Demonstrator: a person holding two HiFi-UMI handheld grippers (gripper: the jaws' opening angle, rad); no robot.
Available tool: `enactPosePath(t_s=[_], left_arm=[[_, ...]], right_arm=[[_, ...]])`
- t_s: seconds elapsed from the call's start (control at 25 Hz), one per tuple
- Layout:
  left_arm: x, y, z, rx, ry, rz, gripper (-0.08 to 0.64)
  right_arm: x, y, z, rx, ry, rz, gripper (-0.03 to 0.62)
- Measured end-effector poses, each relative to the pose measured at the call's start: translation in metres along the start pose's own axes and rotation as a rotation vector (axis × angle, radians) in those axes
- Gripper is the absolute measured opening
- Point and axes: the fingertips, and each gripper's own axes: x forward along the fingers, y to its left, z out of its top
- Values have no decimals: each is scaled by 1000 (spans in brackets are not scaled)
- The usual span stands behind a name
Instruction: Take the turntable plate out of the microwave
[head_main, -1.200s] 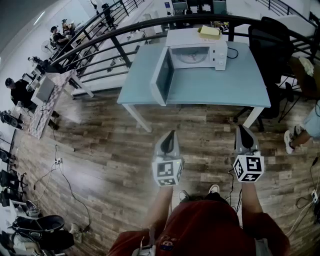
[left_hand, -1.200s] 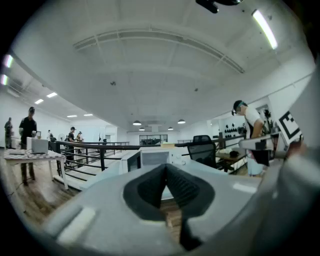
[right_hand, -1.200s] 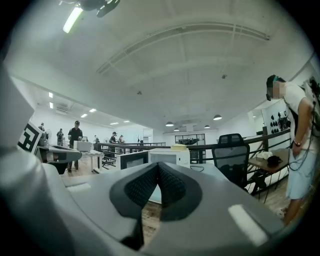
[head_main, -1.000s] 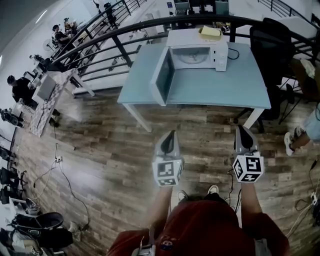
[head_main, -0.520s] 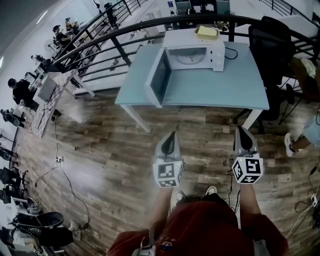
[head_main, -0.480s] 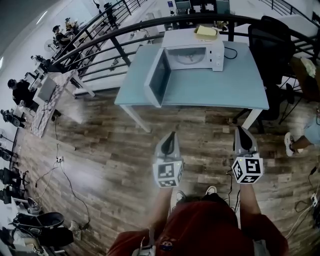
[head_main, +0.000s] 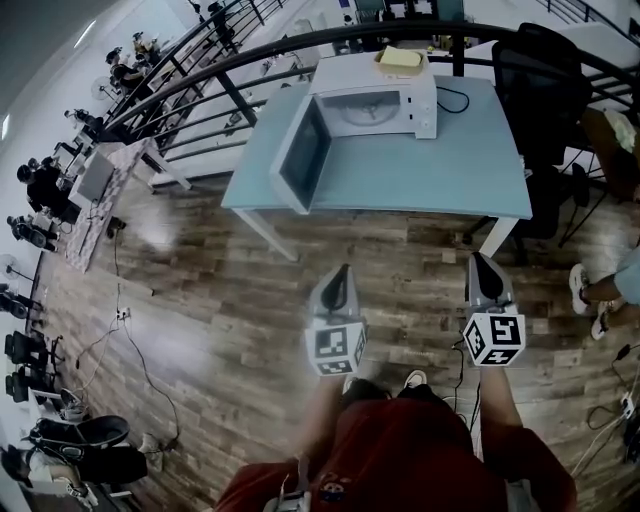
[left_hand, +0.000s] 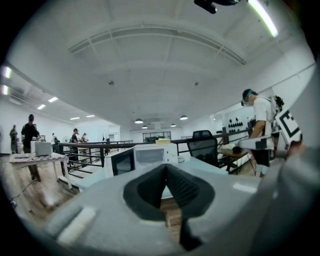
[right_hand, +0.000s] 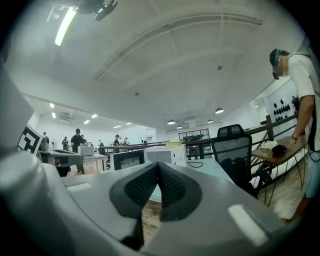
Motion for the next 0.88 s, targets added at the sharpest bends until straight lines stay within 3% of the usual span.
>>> enactPosePath(t_s=[0.4,0.88], left_arm=[[28,0,-17,-25,25,10,0],[109,61,-23,-42,21,6,0]], right_arm=[[31,-14,-15,7,30,15,-1],[132,-3,-13,-21,42,22,0]])
